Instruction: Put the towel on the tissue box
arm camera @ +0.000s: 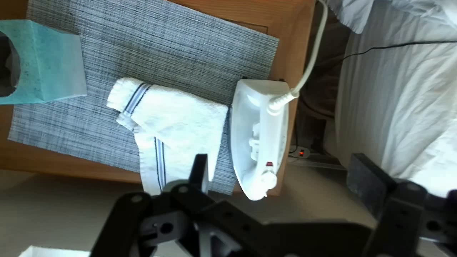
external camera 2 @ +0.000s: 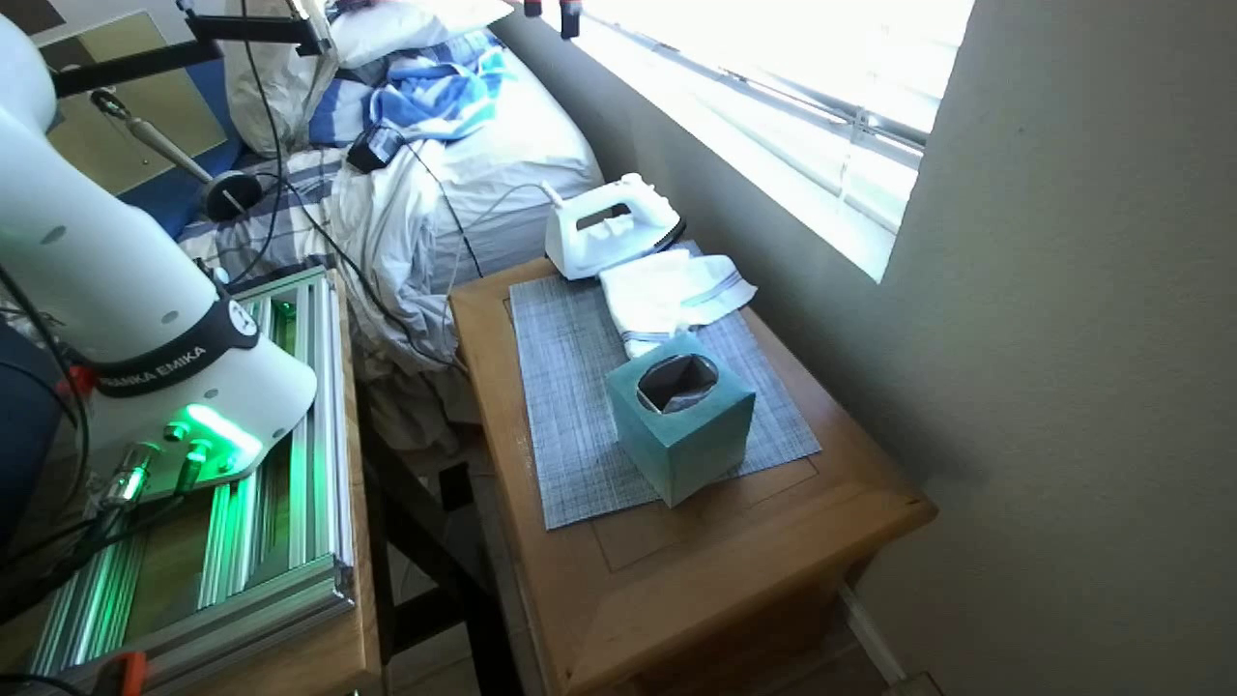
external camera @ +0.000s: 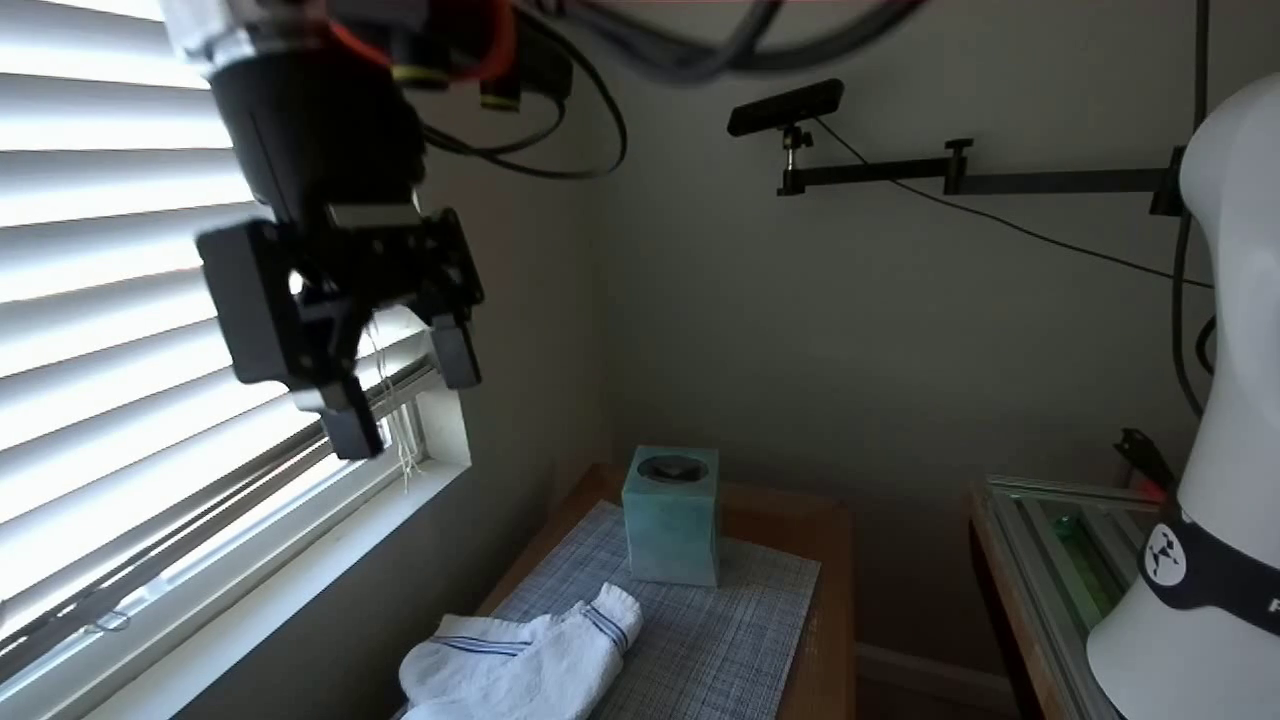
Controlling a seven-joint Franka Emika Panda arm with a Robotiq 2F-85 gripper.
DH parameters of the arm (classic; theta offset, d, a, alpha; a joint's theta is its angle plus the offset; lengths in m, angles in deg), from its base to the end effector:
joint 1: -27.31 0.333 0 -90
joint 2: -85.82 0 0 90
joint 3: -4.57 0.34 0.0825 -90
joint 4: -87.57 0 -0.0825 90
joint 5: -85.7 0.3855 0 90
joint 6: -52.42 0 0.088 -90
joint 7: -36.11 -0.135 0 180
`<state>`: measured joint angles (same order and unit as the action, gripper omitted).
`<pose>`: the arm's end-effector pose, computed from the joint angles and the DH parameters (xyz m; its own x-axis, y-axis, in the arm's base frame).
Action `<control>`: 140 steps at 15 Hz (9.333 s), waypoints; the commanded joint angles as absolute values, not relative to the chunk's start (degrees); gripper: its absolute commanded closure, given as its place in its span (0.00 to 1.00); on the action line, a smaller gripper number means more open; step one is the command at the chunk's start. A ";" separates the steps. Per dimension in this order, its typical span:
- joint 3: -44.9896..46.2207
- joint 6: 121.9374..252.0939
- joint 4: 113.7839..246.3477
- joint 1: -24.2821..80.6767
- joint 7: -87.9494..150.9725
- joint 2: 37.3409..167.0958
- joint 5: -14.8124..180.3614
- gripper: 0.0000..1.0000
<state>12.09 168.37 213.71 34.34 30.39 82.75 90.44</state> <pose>0.4851 0.1333 0.3908 0.9847 0.1147 -0.1310 0.1090 -0.9928 -0.0494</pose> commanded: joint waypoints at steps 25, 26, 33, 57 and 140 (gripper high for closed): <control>4.05 199.30 217.58 33.66 12.73 112.55 90.45 0.00; 3.91 199.30 217.21 33.79 12.31 113.05 90.47 0.00; 10.87 202.11 213.17 29.23 23.99 118.06 100.09 0.00; 6.69 215.14 201.49 33.83 25.49 133.63 95.81 0.28; -7.37 190.92 225.33 18.24 14.66 95.80 80.34 0.97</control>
<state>-6.98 189.90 225.81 17.89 16.72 95.67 78.23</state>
